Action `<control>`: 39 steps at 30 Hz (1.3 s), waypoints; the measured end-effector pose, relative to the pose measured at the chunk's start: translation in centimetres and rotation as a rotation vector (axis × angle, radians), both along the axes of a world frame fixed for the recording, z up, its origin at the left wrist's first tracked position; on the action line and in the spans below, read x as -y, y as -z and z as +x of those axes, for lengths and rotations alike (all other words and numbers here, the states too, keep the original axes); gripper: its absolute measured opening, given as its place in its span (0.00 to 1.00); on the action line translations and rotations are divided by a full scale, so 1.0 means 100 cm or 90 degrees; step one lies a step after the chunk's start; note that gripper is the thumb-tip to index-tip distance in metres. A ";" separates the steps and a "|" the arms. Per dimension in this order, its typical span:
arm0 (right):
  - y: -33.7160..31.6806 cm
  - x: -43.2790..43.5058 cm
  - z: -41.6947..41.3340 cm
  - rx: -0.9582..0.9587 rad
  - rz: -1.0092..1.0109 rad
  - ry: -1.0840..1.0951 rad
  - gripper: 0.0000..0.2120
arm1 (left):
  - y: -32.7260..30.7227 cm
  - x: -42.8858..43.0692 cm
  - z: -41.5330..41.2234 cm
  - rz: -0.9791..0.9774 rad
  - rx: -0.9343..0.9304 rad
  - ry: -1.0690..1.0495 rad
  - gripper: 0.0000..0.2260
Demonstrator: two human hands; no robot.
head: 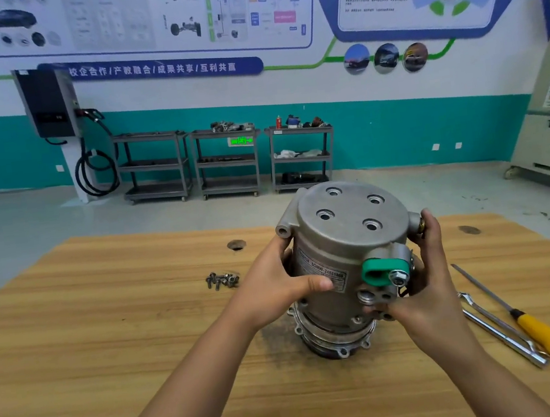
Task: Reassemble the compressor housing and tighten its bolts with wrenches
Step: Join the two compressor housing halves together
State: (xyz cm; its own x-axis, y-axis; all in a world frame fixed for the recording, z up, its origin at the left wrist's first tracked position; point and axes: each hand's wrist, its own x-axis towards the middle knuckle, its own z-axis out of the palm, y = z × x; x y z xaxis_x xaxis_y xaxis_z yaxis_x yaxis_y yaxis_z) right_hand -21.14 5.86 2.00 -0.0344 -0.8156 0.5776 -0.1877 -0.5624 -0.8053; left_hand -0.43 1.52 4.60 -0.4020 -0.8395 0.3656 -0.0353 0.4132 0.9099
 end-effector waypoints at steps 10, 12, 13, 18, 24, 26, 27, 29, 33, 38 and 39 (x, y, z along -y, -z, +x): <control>0.025 0.006 0.006 -0.029 -0.046 0.037 0.57 | 0.025 0.006 0.004 0.019 -0.035 -0.008 0.40; 0.028 0.006 0.007 -0.030 -0.050 0.042 0.55 | 0.027 0.007 0.005 0.025 -0.035 -0.003 0.39; 0.029 0.005 0.008 -0.030 -0.050 0.045 0.55 | 0.028 0.008 0.006 0.027 -0.033 -0.001 0.39; 0.038 0.006 0.011 -0.024 -0.057 0.075 0.55 | 0.031 0.013 0.010 0.031 -0.011 0.004 0.40; 0.059 0.005 0.012 -0.036 -0.017 0.096 0.56 | 0.050 0.017 0.010 0.062 -0.004 0.021 0.39; 0.061 0.005 0.013 -0.040 -0.018 0.103 0.56 | 0.050 0.018 0.010 0.066 -0.005 0.026 0.40; 0.061 0.006 0.013 -0.037 -0.017 0.106 0.56 | 0.049 0.018 0.011 0.068 -0.005 0.029 0.40; 0.063 0.008 0.014 -0.032 -0.012 0.114 0.57 | 0.047 0.021 0.012 0.068 -0.004 0.035 0.38; 0.068 0.008 0.016 -0.016 -0.007 0.126 0.57 | 0.045 0.024 0.014 0.071 -0.005 0.048 0.35; 0.074 0.008 0.019 0.007 -0.011 0.138 0.57 | 0.046 0.026 0.015 0.084 -0.007 0.084 0.35; 0.074 0.007 0.019 0.003 -0.012 0.143 0.57 | 0.046 0.026 0.015 0.085 -0.007 0.088 0.35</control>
